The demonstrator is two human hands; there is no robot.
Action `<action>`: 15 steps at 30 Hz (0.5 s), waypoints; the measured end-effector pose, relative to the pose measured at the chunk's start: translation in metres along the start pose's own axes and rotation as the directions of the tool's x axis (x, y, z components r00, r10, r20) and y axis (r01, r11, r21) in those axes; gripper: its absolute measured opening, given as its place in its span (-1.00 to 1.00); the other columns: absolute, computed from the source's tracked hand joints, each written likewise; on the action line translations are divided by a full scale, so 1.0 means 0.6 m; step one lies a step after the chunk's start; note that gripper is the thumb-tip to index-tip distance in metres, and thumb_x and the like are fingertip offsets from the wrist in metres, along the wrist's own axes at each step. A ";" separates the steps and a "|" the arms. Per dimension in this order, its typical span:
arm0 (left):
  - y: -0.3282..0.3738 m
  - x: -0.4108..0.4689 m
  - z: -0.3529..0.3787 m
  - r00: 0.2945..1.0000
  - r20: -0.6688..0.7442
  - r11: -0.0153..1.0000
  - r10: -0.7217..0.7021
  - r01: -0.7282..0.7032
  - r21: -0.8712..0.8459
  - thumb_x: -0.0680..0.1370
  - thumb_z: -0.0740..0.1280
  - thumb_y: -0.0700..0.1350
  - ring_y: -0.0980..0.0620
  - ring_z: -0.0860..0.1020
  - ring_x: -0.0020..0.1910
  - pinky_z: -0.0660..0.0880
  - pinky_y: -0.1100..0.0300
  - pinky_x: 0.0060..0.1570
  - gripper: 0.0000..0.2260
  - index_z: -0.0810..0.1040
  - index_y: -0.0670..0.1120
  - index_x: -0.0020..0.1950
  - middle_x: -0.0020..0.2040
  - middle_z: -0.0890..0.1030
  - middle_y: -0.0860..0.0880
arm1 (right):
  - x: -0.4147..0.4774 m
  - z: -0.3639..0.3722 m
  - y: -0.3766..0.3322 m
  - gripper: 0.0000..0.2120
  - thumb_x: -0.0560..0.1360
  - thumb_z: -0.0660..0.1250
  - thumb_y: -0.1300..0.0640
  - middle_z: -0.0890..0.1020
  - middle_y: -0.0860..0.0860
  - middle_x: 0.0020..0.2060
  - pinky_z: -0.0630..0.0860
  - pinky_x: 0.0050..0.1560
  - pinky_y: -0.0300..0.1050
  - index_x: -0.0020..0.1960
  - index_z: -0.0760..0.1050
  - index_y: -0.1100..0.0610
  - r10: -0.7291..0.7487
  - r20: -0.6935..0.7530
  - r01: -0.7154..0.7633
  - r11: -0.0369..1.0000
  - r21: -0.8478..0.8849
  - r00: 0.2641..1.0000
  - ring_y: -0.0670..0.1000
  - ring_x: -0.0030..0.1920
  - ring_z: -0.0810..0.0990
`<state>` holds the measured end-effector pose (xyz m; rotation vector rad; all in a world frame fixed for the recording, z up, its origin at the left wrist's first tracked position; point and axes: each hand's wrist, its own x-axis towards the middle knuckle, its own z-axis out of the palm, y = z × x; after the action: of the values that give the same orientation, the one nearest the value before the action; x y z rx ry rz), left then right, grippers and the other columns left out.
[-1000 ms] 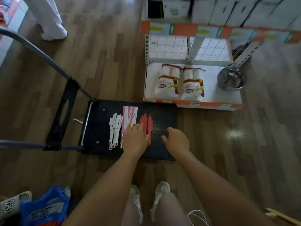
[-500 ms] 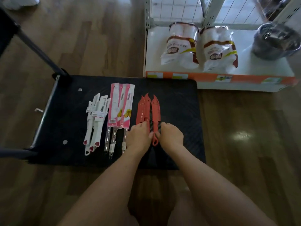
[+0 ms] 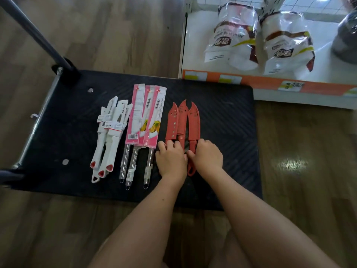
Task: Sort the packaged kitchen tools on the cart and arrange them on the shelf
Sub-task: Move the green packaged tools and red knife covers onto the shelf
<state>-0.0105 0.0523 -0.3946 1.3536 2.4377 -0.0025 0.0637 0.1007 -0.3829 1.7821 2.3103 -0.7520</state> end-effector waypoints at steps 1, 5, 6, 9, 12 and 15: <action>0.002 0.001 0.002 1.000 -0.003 1.000 -0.009 0.009 0.002 0.56 0.20 0.05 -0.11 0.31 0.26 0.34 0.09 0.12 -0.66 0.38 -0.11 0.26 0.25 0.43 -0.09 | 0.001 0.001 -0.002 -0.69 0.52 0.27 0.02 0.53 0.12 0.08 0.44 -0.05 -0.06 0.13 0.42 0.22 -0.003 0.002 0.003 1.000 0.013 1.000 0.13 0.09 0.52; 0.008 0.007 0.002 0.999 -0.027 0.999 -0.035 0.035 0.003 0.57 0.20 0.03 -0.10 0.32 0.26 0.32 0.09 0.13 -0.70 0.43 -0.12 0.21 0.21 0.48 -0.09 | 0.008 0.003 -0.004 -0.74 0.50 0.29 0.12 0.55 0.16 0.04 0.45 -0.08 -0.06 0.10 0.41 0.25 0.030 0.013 -0.032 0.990 0.137 0.999 0.16 0.05 0.55; 0.009 0.008 0.001 0.999 -0.025 0.999 -0.046 0.046 -0.015 0.57 0.21 0.02 -0.10 0.33 0.25 0.32 0.09 0.13 -0.71 0.43 -0.12 0.20 0.20 0.49 -0.10 | 0.010 0.004 -0.003 -0.76 0.49 0.30 0.13 0.56 0.15 0.01 0.47 -0.07 -0.04 0.07 0.42 0.25 0.051 0.020 -0.053 0.981 0.189 0.999 0.16 0.03 0.56; 0.012 0.012 -0.006 0.996 0.006 0.992 -0.084 0.084 -0.096 0.56 0.24 -0.02 -0.09 0.36 0.20 0.37 0.09 0.09 -0.72 0.44 -0.15 0.18 0.15 0.51 -0.11 | 0.012 0.007 0.006 -0.88 0.46 0.32 0.15 0.56 0.08 -0.18 0.49 -0.20 -0.07 -0.15 0.41 0.17 0.111 0.046 -0.120 0.933 0.340 0.993 0.09 -0.14 0.56; 0.014 0.017 -0.018 0.992 0.063 0.983 -0.109 0.117 -0.139 0.54 0.29 -0.06 -0.12 0.42 0.17 0.41 0.06 0.07 -0.71 0.44 -0.19 0.18 0.13 0.53 -0.15 | 0.011 0.002 0.014 -0.74 0.45 0.33 0.17 0.50 -0.01 -0.33 0.39 -0.36 -0.21 -0.35 0.32 0.09 0.145 0.075 -0.163 0.905 0.393 0.987 0.01 -0.25 0.52; 0.019 0.023 -0.030 0.982 0.130 0.973 -0.134 0.155 -0.173 0.51 0.34 -0.09 -0.17 0.49 0.14 0.46 0.03 0.03 -0.71 0.45 -0.21 0.16 0.13 0.55 -0.18 | 0.005 -0.009 0.019 -0.71 0.45 0.35 0.16 0.50 -0.01 -0.31 0.44 -0.26 -0.16 -0.37 0.31 0.07 0.163 0.088 -0.185 0.896 0.403 0.983 0.01 -0.22 0.53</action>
<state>-0.0133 0.0727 -0.3801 1.0649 2.3672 0.0991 0.0746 0.1080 -0.3828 2.0671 2.0295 -1.3115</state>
